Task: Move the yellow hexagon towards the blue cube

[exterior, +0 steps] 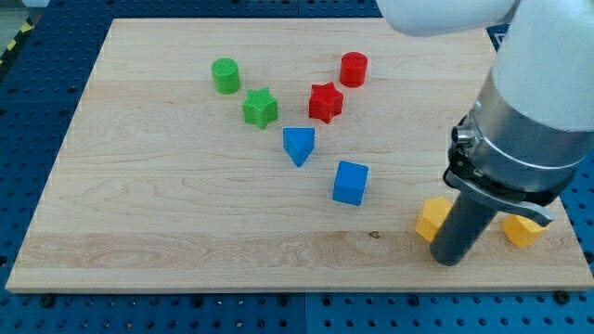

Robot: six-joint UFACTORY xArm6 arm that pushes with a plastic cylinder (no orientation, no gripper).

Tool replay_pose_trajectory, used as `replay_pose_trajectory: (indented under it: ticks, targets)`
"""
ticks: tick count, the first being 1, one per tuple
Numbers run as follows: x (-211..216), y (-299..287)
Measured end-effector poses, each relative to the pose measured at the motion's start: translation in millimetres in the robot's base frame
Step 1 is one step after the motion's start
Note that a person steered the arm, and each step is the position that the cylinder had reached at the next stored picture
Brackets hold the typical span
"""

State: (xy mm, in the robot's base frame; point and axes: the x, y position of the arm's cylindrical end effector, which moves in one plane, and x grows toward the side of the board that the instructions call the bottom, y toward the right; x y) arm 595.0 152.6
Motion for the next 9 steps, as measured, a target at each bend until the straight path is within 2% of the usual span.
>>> replay_pose_trajectory:
  ticks: [2, 4, 8, 9]
  targets:
    - [-2.6, 34.2]
    - [-17.7, 22.0]
    - [-17.9, -22.9]
    - [-22.6, -13.6]
